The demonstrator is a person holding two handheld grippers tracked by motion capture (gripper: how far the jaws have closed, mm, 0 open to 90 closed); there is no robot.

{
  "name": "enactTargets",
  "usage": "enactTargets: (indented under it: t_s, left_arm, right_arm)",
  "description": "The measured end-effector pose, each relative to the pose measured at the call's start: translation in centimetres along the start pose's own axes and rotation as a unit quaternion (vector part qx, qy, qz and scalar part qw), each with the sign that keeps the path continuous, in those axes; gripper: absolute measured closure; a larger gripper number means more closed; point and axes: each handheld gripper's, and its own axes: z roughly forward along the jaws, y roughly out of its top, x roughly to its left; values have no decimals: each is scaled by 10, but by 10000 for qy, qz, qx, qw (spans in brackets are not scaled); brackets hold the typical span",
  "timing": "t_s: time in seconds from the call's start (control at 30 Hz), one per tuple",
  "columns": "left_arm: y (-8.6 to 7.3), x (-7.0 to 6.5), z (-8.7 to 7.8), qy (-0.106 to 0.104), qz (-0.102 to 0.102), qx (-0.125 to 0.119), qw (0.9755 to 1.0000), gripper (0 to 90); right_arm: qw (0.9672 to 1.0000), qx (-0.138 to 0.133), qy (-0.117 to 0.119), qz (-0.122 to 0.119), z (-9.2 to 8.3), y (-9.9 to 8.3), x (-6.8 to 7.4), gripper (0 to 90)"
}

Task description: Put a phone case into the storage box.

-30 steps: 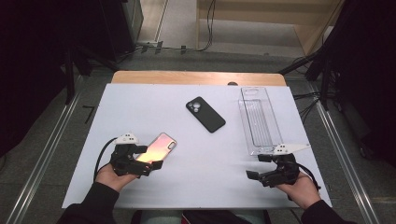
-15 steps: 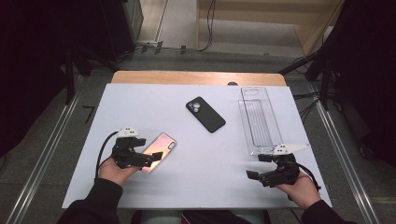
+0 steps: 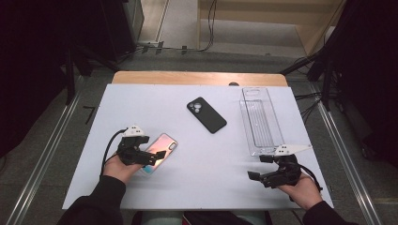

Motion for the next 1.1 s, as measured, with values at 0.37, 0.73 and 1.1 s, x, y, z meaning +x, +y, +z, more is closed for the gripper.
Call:
enactTargets:
  t_s: [0.37, 0.73, 1.1]
  left_arm:
    - [-1, 2, 9, 25, 4, 126, 9999, 63]
    - [-7, 6, 14, 202, 31, 276, 9994, 63]
    - [-14, 6, 22, 230, 99, 632, 9977, 63]
  right_arm:
    - [10000, -4, 1, -4, 0, 0, 0, 83]
    - [10000, -10, 8, -7, 0, 0, 0, 83]
    - [10000, -13, 18, -15, -1, 0, 0, 83]
